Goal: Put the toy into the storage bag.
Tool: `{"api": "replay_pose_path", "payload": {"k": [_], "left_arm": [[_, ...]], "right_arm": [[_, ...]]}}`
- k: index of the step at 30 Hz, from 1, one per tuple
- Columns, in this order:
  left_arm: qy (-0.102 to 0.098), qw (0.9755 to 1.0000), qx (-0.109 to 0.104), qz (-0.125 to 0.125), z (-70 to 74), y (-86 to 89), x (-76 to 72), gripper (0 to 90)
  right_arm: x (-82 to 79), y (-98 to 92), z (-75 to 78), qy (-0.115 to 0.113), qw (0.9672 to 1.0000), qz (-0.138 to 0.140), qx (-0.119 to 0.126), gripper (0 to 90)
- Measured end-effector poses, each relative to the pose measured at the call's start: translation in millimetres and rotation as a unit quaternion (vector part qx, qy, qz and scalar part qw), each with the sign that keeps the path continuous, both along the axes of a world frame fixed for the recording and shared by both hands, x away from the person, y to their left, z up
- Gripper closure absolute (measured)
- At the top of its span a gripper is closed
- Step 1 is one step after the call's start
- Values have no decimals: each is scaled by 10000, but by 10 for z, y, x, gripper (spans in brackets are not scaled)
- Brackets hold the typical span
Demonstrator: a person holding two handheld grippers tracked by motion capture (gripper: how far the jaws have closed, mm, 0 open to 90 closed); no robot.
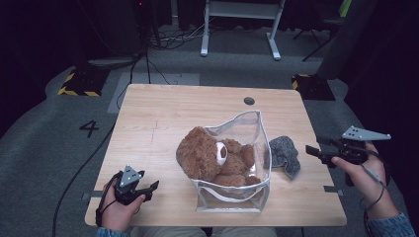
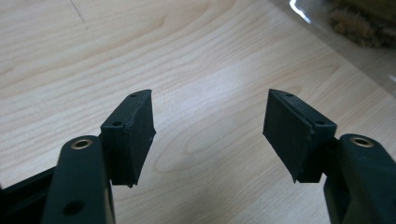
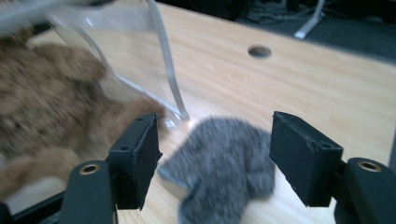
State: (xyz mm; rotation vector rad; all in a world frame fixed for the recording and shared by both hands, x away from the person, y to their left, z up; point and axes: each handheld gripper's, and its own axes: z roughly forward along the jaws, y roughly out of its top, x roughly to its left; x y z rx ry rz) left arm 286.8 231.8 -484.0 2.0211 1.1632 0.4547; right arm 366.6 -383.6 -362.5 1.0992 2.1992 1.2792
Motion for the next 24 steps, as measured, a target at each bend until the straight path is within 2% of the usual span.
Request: {"api": "replay_pose_path", "payload": {"k": [3,4,6,7,9,10,11,14,16,17,18,22,24], "left_arm": [[147,9999,28,-23,-31,25,1,334],[165,9998,95,44,-47,36,-6,328],[206,9997,131,62,-55,44,-9,328],[274,9995,129,48,-69,55,-6,321],[286,9995,124,75,-79,57,-5,321],[290,9995,129,80,-88,64,-2,321],[305,9995,115,57,-98,70,3,321],[348,9992,144,95,-120,90,10,306],[399,9992,96,32,-138,102,15,302],[427,9989,201,9,-150,106,18,299],[421,9988,250,-62,-156,109,21,263],[368,9989,288,-18,-166,117,24,249],[289,9990,349,-9,-190,114,32,211]], "right_arm": [[-26,-90,-182,136,9998,-125,-72,330],[-49,-143,-299,218,9995,-196,-124,327],[-62,-167,-357,235,9993,-227,-186,323],[-91,-198,-468,312,9988,-283,-259,321],[-103,-213,-526,350,9986,-288,-275,320],[-127,-238,-645,413,9984,-263,-268,317],[-127,-238,-645,413,9984,-263,-268,317],[-161,-254,-803,519,9980,-251,-241,308],[-178,-260,-908,566,9976,-299,-245,299],[-184,-267,-959,562,9975,-295,-307,298],[-197,-277,-1051,558,9974,-277,-362,299],[-216,-282,-1156,497,9972,-320,-450,298],[-240,-271,-1239,531,9965,-413,-502,264]]}}
